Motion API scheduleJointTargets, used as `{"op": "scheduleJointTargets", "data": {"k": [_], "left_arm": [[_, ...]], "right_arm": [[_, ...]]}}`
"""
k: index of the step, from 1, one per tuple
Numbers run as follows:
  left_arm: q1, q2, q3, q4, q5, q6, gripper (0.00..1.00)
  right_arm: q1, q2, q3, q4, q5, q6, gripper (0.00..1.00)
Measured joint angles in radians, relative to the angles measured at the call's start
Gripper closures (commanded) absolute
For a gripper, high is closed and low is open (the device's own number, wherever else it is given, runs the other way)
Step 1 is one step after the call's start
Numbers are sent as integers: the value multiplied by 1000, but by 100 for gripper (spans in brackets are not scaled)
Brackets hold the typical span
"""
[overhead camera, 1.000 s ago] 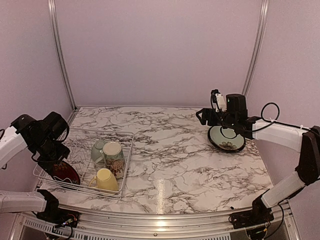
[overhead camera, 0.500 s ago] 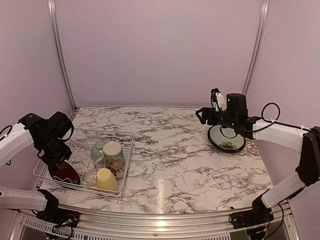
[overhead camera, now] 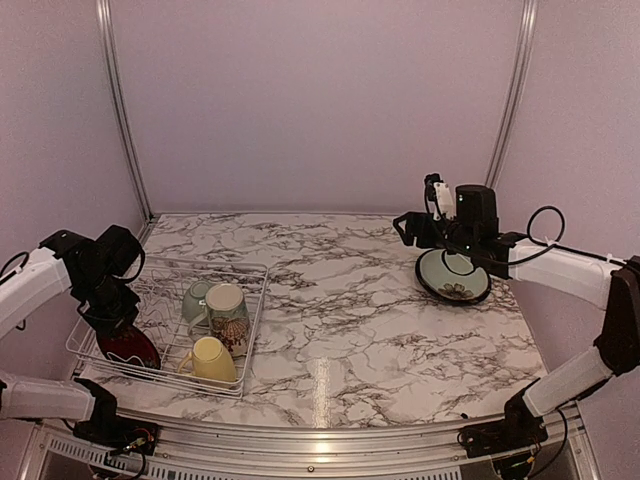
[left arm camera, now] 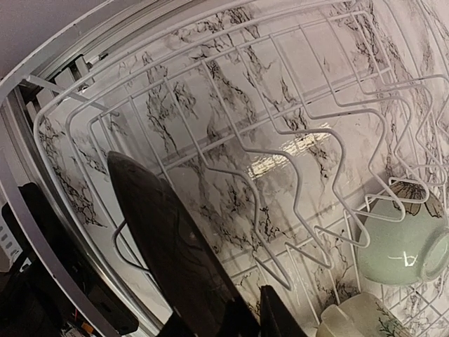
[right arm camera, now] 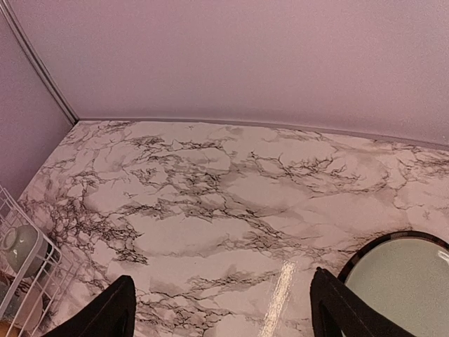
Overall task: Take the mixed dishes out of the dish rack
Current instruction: Grab the plate from the dish rack.
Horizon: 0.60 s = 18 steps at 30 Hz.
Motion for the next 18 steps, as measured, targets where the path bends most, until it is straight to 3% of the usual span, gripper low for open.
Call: {"op": "scheduleJointTargets", "data": {"k": [6, 18], "left_arm": [[50, -6, 8, 24, 17, -39, 99], [87, -21, 107, -37, 22, 12, 100]], "right_arm": [[0, -10, 0, -1, 8, 0, 18], [28, -17, 1, -2, 40, -5, 18]]}}
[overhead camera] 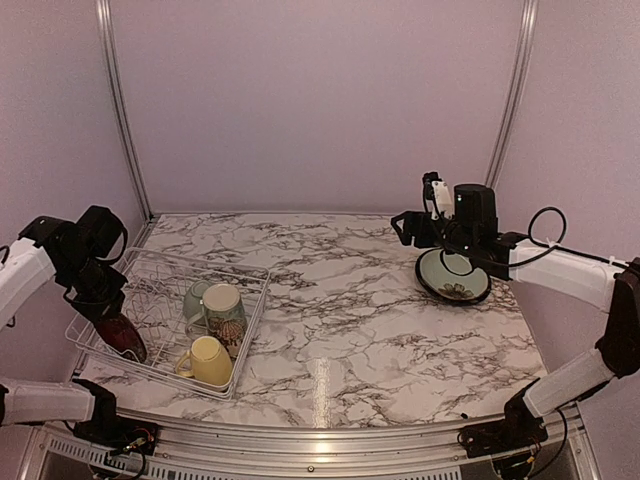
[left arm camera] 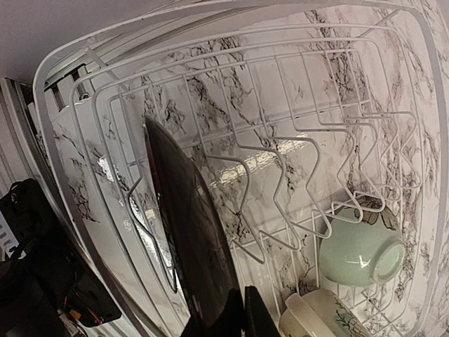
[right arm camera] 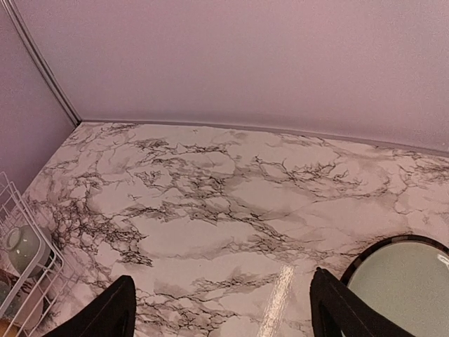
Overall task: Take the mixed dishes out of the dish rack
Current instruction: Grab the plate from the dish rack.
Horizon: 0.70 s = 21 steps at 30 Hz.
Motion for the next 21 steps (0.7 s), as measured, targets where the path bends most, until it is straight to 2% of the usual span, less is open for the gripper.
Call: {"op": "scheduleJointTargets", "data": {"k": [11, 17, 21], "left_arm": [[0, -67, 211, -77, 64, 44, 100], [-1, -109, 391, -40, 73, 114, 100], [-1, -141, 429, 32, 87, 162, 100]], "right_arm": [[34, 7, 33, -11, 8, -12, 18], [85, 32, 84, -31, 48, -49, 18], [146, 72, 139, -37, 69, -76, 18]]}}
